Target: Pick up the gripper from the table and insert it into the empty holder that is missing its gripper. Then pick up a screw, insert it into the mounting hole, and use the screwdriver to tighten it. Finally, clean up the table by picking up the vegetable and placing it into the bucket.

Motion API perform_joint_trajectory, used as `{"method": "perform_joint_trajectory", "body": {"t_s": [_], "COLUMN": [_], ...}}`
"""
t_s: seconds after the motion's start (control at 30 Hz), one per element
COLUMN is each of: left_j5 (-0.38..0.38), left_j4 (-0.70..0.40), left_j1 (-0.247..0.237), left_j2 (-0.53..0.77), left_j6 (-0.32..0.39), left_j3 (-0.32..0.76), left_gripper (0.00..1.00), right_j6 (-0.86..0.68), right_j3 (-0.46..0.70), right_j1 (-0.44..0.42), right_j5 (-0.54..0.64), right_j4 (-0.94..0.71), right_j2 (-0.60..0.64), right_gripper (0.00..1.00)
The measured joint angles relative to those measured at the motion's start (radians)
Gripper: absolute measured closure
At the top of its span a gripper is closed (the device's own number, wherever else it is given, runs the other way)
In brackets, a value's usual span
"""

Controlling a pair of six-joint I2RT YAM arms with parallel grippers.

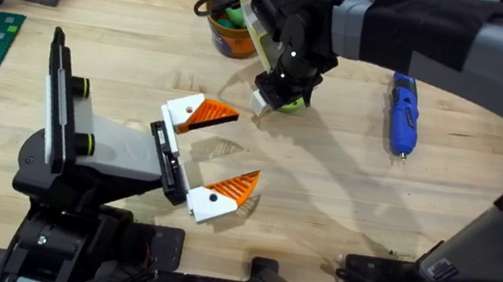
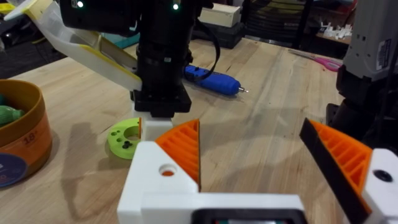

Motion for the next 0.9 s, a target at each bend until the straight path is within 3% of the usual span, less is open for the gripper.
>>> {"method": "perform_joint_trajectory", "body": {"t_s": [0.4, 0.67, 0.9], "left_j5": [0.0, 0.0, 0.0], "left_j4": [0.0, 0.0, 0.0], "left_j1": [0.0, 0.0, 0.0], "left_j2": [0.0, 0.0, 0.0], "left_j6": [0.0, 0.0, 0.0], "left_j3": [0.0, 0.0, 0.0], "left_gripper": [0.013, 0.013, 0.013], "right_j6": [-0.004, -0.025, -0.046], "right_j3": [0.0, 0.004, 0.01], "right_j1": [0.0, -0.015, -0.023], "right_j5": [-0.008, -0.008, -0.008], "right_j4": [-0.013, -0.008, 0.048], "right_j2": [-0.007, -0.114, -0.121], "right_gripper": [0.541, 0.541, 0.541]}}
